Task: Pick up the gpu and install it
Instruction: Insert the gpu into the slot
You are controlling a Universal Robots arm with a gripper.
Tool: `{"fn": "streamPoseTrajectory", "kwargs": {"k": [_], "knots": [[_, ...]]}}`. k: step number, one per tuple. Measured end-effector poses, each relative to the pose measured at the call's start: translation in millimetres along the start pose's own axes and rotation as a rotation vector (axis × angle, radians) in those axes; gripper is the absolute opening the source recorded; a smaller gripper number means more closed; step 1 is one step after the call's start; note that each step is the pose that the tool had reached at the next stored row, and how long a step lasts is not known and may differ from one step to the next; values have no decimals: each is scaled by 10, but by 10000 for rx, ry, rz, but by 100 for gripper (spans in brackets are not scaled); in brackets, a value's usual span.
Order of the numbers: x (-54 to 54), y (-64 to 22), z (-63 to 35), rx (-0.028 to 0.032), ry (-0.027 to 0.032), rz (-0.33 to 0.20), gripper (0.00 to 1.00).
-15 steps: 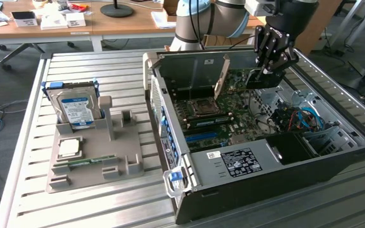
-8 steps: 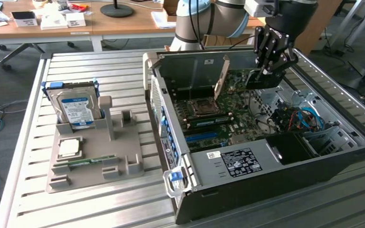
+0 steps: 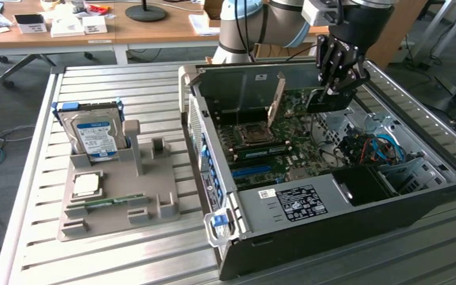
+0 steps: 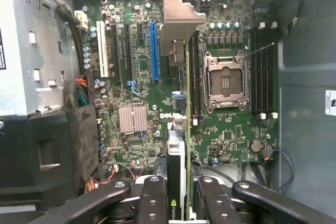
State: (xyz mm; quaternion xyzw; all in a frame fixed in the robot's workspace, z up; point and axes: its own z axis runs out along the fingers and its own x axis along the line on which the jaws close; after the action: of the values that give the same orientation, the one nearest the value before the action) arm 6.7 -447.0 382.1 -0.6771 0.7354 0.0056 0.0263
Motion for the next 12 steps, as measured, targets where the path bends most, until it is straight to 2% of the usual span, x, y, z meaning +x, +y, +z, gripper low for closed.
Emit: {"fn": "streamPoseTrajectory", "kwargs": {"k": [3, 10, 12], "knots": [[4, 46, 5, 12, 0, -1, 27], [5, 49, 6, 12, -1, -1, 27], [5, 50, 6, -18, 2, 3, 27]]}}
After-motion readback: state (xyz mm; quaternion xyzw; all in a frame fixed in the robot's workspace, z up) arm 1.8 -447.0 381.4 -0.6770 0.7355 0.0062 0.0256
